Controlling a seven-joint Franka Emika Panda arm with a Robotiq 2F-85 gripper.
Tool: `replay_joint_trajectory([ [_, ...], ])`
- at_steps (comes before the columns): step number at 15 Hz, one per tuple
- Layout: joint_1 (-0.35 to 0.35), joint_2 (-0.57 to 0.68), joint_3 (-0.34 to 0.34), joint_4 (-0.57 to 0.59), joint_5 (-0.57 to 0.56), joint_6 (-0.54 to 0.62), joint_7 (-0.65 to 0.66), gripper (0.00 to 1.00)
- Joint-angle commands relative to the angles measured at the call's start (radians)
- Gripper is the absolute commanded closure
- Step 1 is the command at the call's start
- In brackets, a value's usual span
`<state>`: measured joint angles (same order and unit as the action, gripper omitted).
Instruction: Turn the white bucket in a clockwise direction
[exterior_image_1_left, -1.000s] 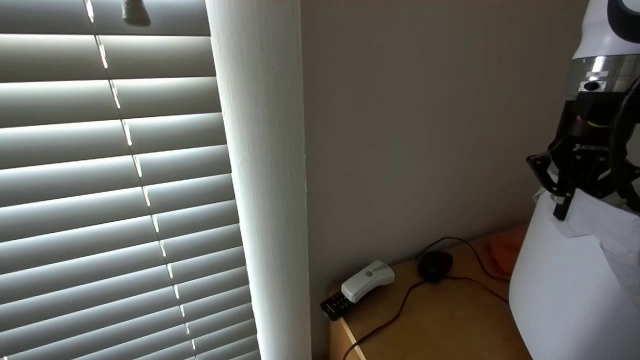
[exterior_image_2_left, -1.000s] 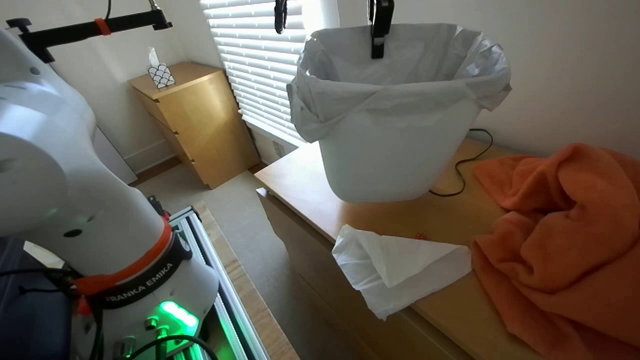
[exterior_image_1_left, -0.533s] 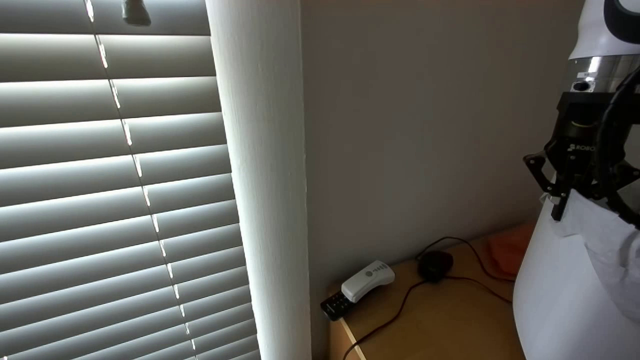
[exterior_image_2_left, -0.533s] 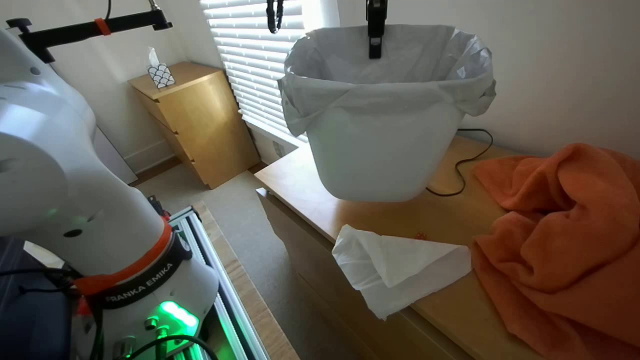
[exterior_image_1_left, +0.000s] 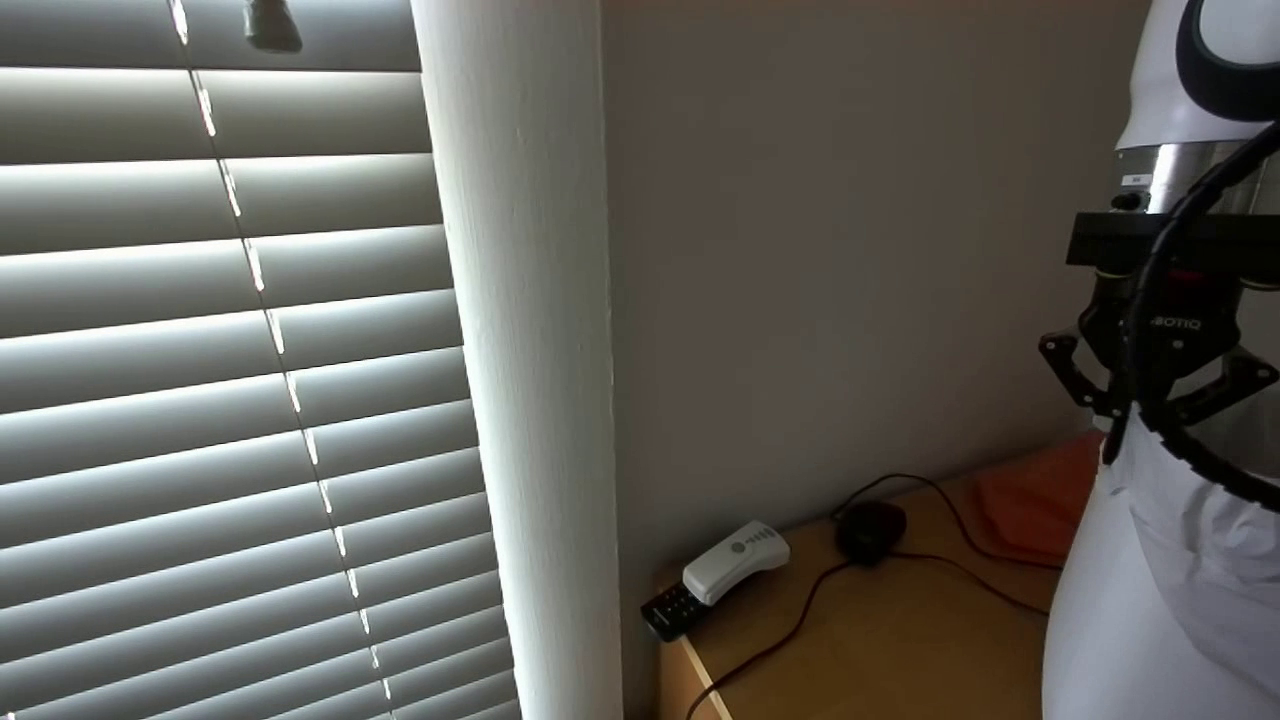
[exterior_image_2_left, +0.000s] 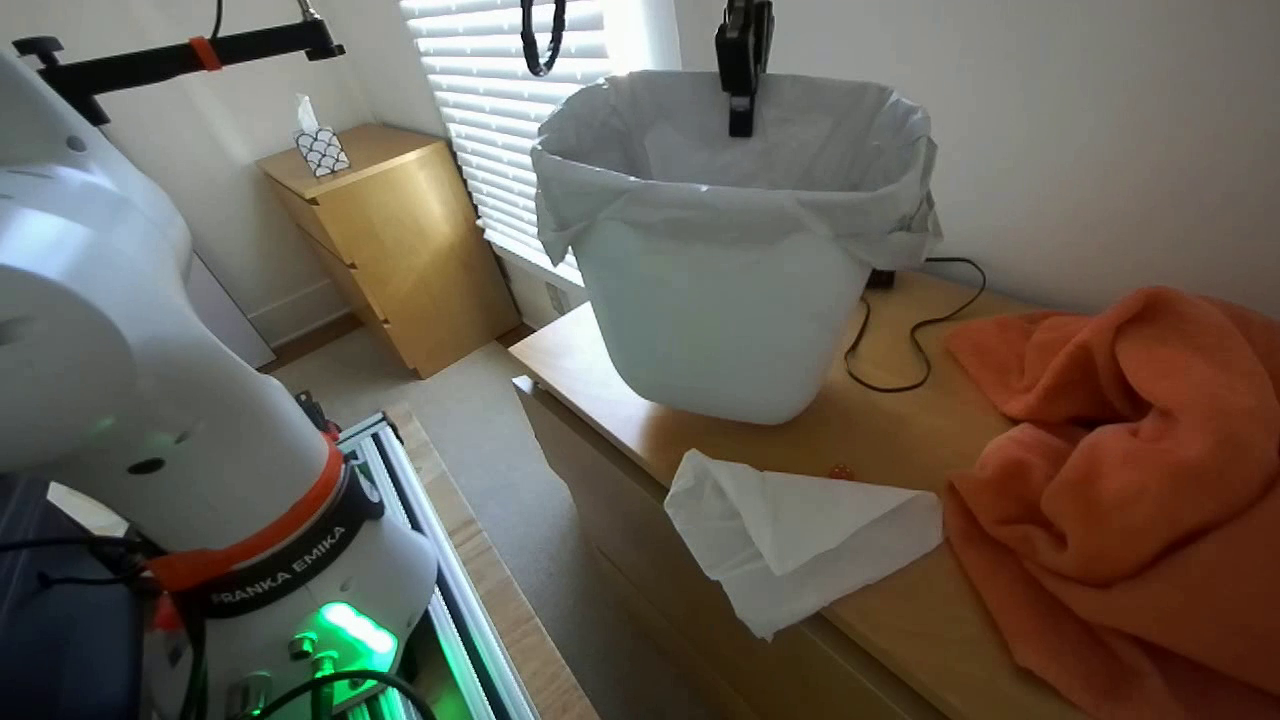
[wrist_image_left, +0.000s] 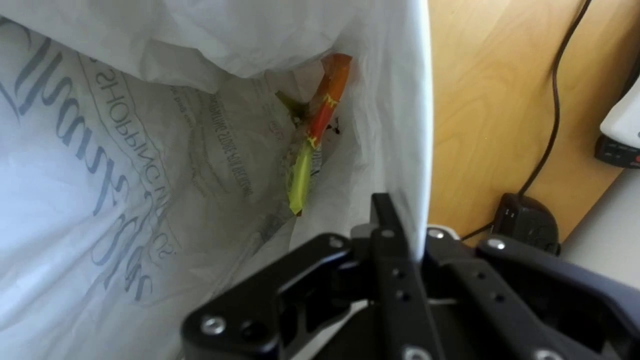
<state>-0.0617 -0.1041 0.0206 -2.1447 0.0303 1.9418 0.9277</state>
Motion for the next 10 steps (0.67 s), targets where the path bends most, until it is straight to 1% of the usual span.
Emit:
replay_joint_trajectory([
  [1, 0.007, 0.004, -0.002, 0.021, 0.013, -0.03, 0.138, 0.99],
  [7, 0.009, 0.068, -0.002, 0.082, -0.011, -0.001, 0.371, 0.99],
  [10, 0.016, 0.103, -0.007, 0.116, -0.016, 0.003, 0.447, 0.99],
])
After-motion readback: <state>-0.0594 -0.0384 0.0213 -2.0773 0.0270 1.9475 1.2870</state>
